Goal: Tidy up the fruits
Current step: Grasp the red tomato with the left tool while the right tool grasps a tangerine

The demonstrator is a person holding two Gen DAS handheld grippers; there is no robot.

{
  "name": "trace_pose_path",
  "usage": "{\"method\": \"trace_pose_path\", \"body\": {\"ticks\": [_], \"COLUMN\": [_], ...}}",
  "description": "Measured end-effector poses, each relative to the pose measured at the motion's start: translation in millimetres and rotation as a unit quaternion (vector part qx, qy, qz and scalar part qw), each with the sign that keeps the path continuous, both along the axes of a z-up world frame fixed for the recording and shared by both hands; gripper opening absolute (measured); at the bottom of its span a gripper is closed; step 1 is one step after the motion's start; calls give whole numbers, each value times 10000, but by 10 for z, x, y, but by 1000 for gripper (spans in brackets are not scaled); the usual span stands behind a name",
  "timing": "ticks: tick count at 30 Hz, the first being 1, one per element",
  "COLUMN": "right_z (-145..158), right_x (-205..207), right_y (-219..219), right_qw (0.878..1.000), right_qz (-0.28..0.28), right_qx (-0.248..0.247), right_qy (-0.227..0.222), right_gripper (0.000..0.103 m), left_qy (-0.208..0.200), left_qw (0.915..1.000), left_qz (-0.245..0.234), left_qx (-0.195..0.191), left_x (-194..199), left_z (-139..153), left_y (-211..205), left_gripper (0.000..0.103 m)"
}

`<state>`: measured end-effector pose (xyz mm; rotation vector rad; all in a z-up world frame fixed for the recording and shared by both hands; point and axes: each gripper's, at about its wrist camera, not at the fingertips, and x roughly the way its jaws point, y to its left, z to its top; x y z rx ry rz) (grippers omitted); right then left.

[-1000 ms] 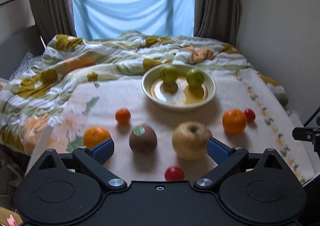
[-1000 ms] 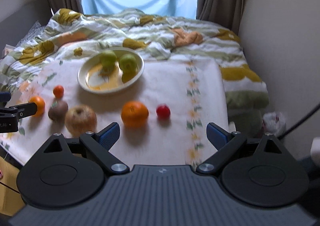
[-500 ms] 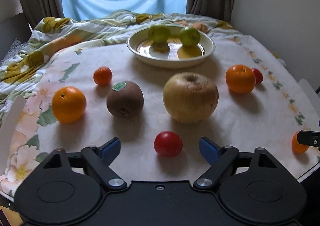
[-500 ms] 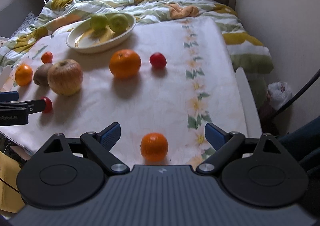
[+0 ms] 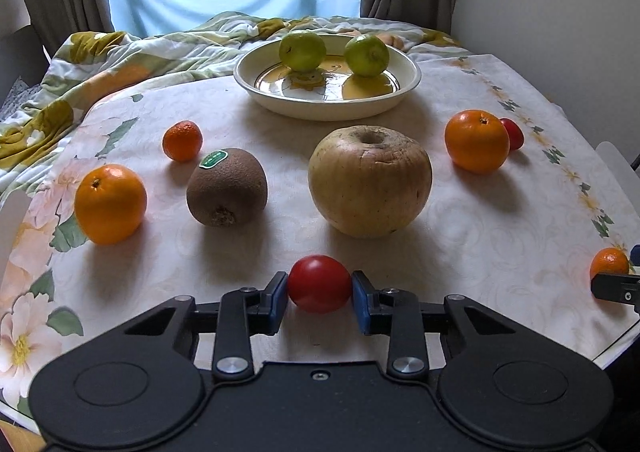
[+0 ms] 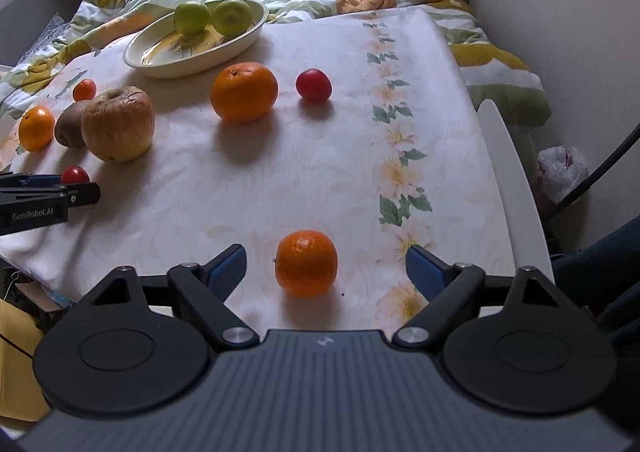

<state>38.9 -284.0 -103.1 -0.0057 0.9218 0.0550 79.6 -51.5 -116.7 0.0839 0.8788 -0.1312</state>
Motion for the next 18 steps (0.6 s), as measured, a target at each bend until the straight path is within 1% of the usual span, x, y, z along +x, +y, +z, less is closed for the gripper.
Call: {"method": "trace_pose_path", "body": {"ticks": [8,12,16,18], "right_z": [-26,-32,-35,-43], "right_x": [0,3,13,23], "right_y": [37,59,82,95], "right_qw": [9999,9998,9997,9996], "right_qz": [117,182,223,246], "right_qx": [22,72,105,99], "right_qy": [64,74,68,78], "right_gripper": [79,73,69,65], "left_qy": [21,56,77,86], "left_qw": [10000,10000,10000,9999], "left_qz": [-13,-1,54,81], "left_qx": [23,34,-7,-31], "left_x": [-43,-69,-102,-116], "left_z": [-2,2,6,10], "left_y": [-6,-11,11,19], "left_gripper": [37,37,37,37]}}
